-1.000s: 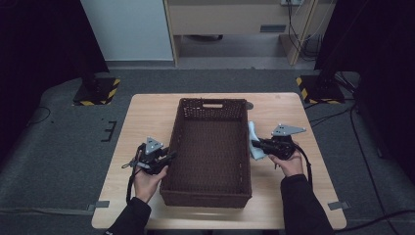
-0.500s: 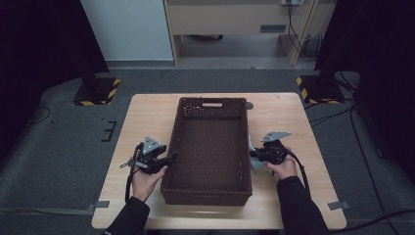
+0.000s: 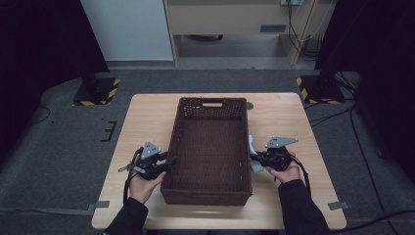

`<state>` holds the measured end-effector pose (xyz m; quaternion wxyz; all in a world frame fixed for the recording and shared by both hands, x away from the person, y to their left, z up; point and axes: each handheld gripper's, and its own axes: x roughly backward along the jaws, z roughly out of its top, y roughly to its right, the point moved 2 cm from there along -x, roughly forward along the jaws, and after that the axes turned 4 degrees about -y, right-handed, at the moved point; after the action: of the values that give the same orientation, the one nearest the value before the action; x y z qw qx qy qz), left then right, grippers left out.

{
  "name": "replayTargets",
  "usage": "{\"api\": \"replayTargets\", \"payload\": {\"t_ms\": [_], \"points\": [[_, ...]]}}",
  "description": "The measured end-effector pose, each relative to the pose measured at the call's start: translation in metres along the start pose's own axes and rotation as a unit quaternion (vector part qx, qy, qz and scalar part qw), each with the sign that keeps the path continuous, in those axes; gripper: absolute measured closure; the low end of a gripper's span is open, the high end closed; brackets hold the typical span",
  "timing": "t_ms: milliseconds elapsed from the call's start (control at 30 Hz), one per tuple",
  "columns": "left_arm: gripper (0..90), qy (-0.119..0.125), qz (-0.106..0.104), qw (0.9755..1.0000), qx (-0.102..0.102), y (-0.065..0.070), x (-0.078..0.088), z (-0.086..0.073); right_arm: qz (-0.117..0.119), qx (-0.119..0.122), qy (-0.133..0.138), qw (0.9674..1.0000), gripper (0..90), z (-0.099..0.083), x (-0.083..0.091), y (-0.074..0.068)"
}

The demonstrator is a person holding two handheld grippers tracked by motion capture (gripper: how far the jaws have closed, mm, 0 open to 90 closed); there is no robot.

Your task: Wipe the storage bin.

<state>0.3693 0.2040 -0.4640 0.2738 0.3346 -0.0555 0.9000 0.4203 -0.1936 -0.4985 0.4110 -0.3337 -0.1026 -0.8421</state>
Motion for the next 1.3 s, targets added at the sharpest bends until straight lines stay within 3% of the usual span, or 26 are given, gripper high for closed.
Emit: {"api": "replayTargets", "payload": {"t_ms": [133,300,367,400,433,533,633,833,933,1033,1200,1300], "points": [[62.7,0.004,0.019,0.9998,0.008,0.003,0.0,0.0,0.0,-0.005,-0.043,0.9991,83.2,-0.011,-0.016,0.002],[65.4,0.003,0.032,0.9994,0.009,0.005,0.0,0.001,-0.002,-0.008,-0.042,0.9991,83.1,-0.01,-0.016,0.006],[65.5,0.005,0.033,0.9994,0.012,0.003,-0.002,0.002,-0.002,-0.005,-0.004,1.0,83.1,-0.002,-0.004,0.005],[65.6,0.008,0.034,0.9993,0.015,0.002,-0.004,0.004,-0.004,0.005,0.033,0.9994,83.1,0.008,0.01,0.003],[65.6,0.009,0.034,0.9993,0.016,0.002,-0.006,0.005,-0.001,0.009,0.047,0.9988,83.1,0.012,0.016,0.001],[65.6,0.008,0.036,0.9992,0.016,0.0,-0.009,0.007,-0.002,0.024,0.054,0.9983,83.0,0.017,0.023,-0.002],[64.4,0.01,0.031,0.9993,0.018,0.0,-0.009,0.007,-0.001,0.023,0.036,0.9991,83.1,0.012,0.015,-0.001],[53.4,0.019,0.023,0.9995,0.013,-0.003,-0.006,0.006,0.001,-0.001,-0.045,0.999,83.2,-0.012,-0.012,0.005],[49.8,0.025,0.015,0.9995,0.01,-0.002,-0.001,0.006,0.003,0.002,-0.057,0.9984,83.1,-0.015,-0.018,0.004],[50.1,0.023,0.01,0.9997,0.003,-0.001,0.006,0.004,0.0,0.004,-0.034,0.9994,82.9,-0.009,-0.009,0.001],[54.7,0.014,-0.003,0.9999,0.004,0.001,0.006,0.0,0.005,0.01,0.055,0.9984,83.1,0.007,0.025,-0.007],[56.2,0.003,-0.005,1.0,-0.002,0.003,0.002,-0.002,0.01,0.016,0.062,0.9979,83.1,0.007,0.031,-0.011]]}}
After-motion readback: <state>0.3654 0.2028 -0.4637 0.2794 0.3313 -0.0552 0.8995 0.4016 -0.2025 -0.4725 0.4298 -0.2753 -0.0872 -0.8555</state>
